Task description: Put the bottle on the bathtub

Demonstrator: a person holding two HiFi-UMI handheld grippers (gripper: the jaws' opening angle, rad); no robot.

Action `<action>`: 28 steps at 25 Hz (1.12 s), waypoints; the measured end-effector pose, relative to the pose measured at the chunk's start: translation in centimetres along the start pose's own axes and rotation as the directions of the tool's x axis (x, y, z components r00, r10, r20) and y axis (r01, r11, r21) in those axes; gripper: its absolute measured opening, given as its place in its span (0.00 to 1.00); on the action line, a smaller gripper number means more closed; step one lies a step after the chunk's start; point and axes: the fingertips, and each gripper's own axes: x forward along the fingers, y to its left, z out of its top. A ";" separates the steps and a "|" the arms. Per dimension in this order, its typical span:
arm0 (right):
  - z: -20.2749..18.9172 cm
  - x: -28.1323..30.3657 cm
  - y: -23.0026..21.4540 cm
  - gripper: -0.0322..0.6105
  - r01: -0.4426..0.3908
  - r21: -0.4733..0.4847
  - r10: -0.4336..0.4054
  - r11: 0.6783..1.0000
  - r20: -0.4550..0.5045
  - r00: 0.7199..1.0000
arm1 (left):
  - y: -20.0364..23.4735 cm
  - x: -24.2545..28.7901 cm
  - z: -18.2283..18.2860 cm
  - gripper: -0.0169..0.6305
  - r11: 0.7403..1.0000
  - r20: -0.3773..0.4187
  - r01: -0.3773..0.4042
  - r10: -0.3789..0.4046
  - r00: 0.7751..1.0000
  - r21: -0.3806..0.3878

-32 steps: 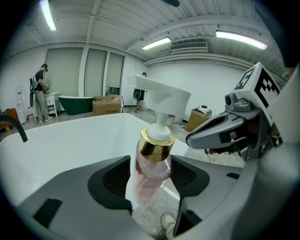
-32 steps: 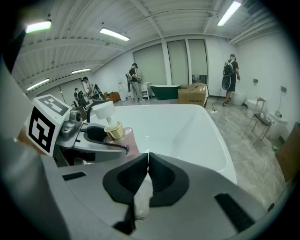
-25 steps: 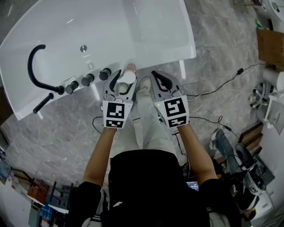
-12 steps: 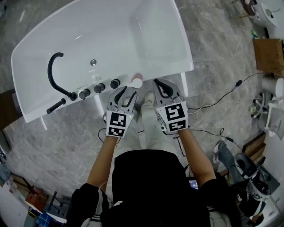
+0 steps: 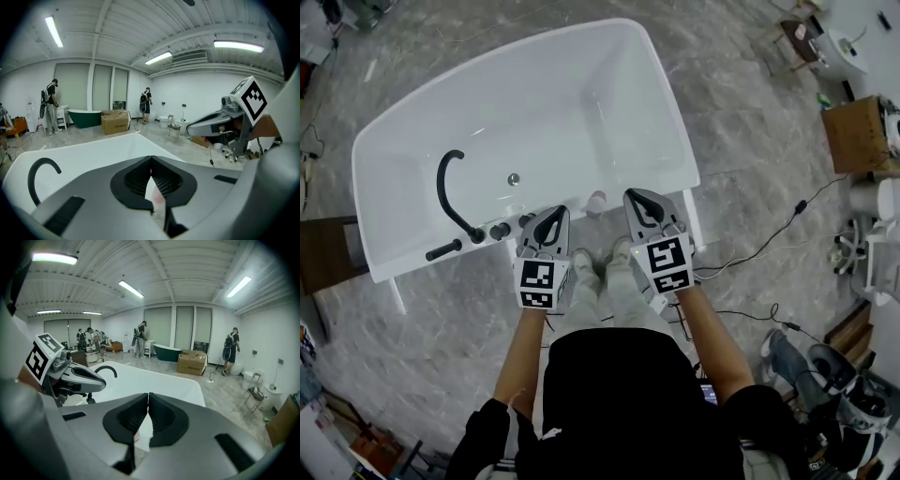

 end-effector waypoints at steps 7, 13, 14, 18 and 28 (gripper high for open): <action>6.2 -3.4 -1.4 0.09 0.045 -0.024 -0.043 0.999 0.101 0.994 | -0.4 -3.0 8.5 0.05 1.000 0.119 0.009 -0.007 0.993 -0.016; 11.5 -6.7 -3.1 0.09 0.080 -0.055 -0.069 0.995 0.185 0.980 | -1.1 -5.3 15.2 0.05 1.000 0.204 -0.022 0.017 0.979 0.022; 12.4 -7.3 -3.3 0.09 0.083 -0.057 -0.071 0.995 0.198 0.978 | -1.2 -5.7 16.3 0.05 0.999 0.216 -0.025 0.019 0.976 0.026; 14.8 -8.8 -3.9 0.09 0.089 -0.082 -0.069 0.993 0.226 0.972 | -1.5 -7.0 20.0 0.05 0.999 0.277 -0.040 0.030 0.960 0.031; 19.9 -12.6 -5.6 0.09 0.141 -0.090 -0.103 0.986 0.338 0.936 | -1.9 -11.0 25.7 0.05 0.994 0.368 -0.071 0.037 0.929 0.077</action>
